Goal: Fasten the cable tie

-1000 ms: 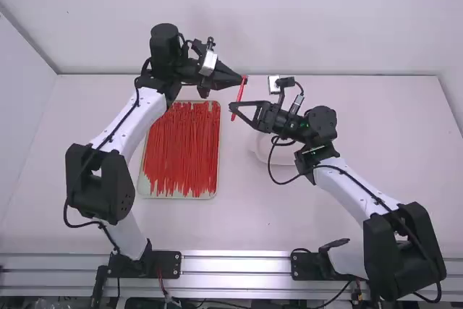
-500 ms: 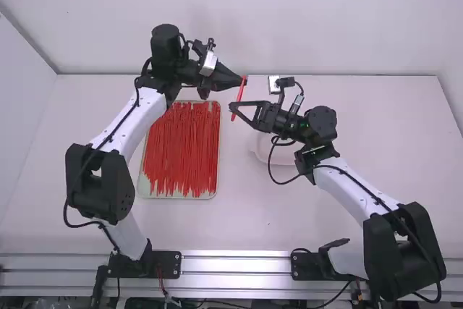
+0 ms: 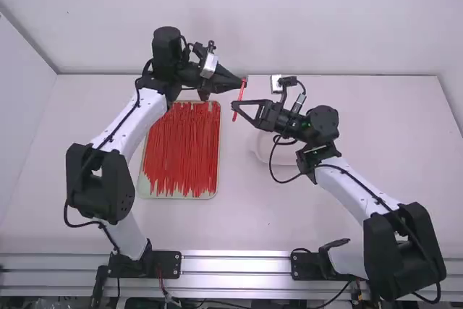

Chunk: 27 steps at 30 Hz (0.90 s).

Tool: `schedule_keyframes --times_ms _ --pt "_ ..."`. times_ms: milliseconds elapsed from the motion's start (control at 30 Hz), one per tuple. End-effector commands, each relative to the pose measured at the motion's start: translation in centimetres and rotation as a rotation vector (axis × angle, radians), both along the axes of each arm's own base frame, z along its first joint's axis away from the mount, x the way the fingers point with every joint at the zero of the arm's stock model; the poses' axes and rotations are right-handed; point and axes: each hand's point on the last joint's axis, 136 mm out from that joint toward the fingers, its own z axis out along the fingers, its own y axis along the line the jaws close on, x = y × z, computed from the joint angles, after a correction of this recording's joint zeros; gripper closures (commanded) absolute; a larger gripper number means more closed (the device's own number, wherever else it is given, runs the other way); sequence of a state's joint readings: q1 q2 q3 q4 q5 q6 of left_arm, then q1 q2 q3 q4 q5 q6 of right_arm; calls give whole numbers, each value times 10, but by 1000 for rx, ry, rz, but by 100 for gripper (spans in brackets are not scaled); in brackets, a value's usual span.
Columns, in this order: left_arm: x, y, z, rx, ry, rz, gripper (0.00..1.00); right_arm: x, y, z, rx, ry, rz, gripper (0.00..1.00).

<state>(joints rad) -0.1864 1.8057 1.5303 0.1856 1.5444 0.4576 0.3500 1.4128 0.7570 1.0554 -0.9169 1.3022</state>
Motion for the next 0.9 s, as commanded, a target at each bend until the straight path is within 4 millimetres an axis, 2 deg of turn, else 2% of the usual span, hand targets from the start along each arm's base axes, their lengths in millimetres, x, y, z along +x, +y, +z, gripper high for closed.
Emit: schedule_keyframes --times_ms 0,367,667,867 --pt "-4 -2 -7 -2 14 -29 99 7 -6 12 14 -33 -22 100" --pt "-12 -13 -10 0 24 -60 99 17 -18 15 19 -39 -61 100" --pt "-14 -15 -16 -1 17 -64 99 22 -24 29 23 -76 -76 100" --pt "-14 -16 -16 -2 14 -67 98 29 -34 28 18 -69 -103 100"
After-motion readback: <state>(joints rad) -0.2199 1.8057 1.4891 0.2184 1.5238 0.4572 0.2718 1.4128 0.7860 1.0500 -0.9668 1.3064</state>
